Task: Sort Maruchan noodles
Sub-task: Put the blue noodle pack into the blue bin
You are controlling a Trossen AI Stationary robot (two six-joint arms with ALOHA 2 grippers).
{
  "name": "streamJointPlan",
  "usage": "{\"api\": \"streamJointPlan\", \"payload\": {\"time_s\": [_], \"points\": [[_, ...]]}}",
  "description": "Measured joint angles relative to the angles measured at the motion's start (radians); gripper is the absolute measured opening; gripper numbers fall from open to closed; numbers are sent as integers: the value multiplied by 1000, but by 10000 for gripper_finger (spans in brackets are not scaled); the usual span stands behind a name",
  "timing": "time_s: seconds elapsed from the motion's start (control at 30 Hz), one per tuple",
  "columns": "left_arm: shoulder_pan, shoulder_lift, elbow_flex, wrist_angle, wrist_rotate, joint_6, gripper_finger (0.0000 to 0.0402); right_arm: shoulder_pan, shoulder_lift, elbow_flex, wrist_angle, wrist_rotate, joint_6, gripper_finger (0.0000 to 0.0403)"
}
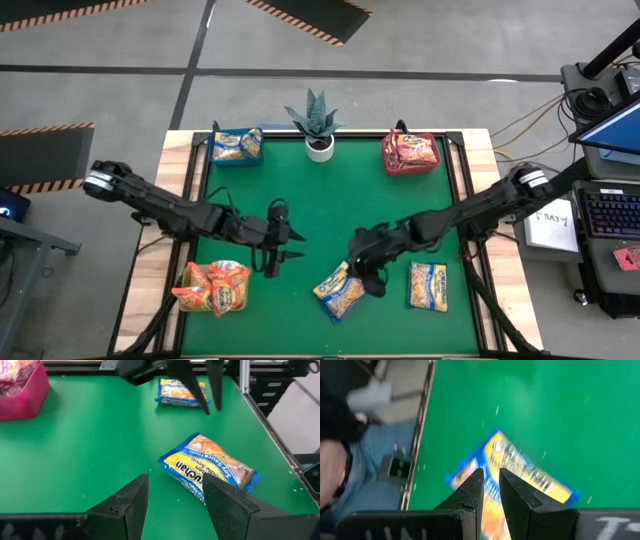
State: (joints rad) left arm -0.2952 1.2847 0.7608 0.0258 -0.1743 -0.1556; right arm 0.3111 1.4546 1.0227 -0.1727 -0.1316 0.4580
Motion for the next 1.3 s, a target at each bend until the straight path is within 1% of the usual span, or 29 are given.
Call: {"api": "streamJointPlan", "payload": {"time_s": [0.13,0.23,0.3,0.57,0.67,0.8,0.97,1.07,1.13,1.23,1.3], "points": [[-35,16,-5,33,-73,-23,169,25,78,98,-173,-11,14,52],[-45,18,-5,56,-78,-16,169,42,130,155,-255,-10,15,52],[-45,18,-5,70,-78,-13,169,51,160,175,-278,-11,13,52],[-45,17,-5,101,-79,15,169,57,239,185,-271,-5,-31,52],[-44,17,-5,106,-80,17,169,57,281,184,-255,3,-73,52],[-44,16,-5,107,-81,23,169,55,338,184,-196,1,-111,52],[-43,18,-5,113,-81,23,169,30,369,183,-133,2,-131,52],[-43,22,-5,116,-81,23,169,-3,379,182,-132,75,-113,48],[-43,25,-5,116,-81,23,169,-32,379,181,-131,176,-90,41],[-43,25,-5,117,-94,25,169,-84,376,178,-135,371,-49,32],[-43,25,-5,116,-124,27,169,-118,366,178,-135,422,-65,28]]}}
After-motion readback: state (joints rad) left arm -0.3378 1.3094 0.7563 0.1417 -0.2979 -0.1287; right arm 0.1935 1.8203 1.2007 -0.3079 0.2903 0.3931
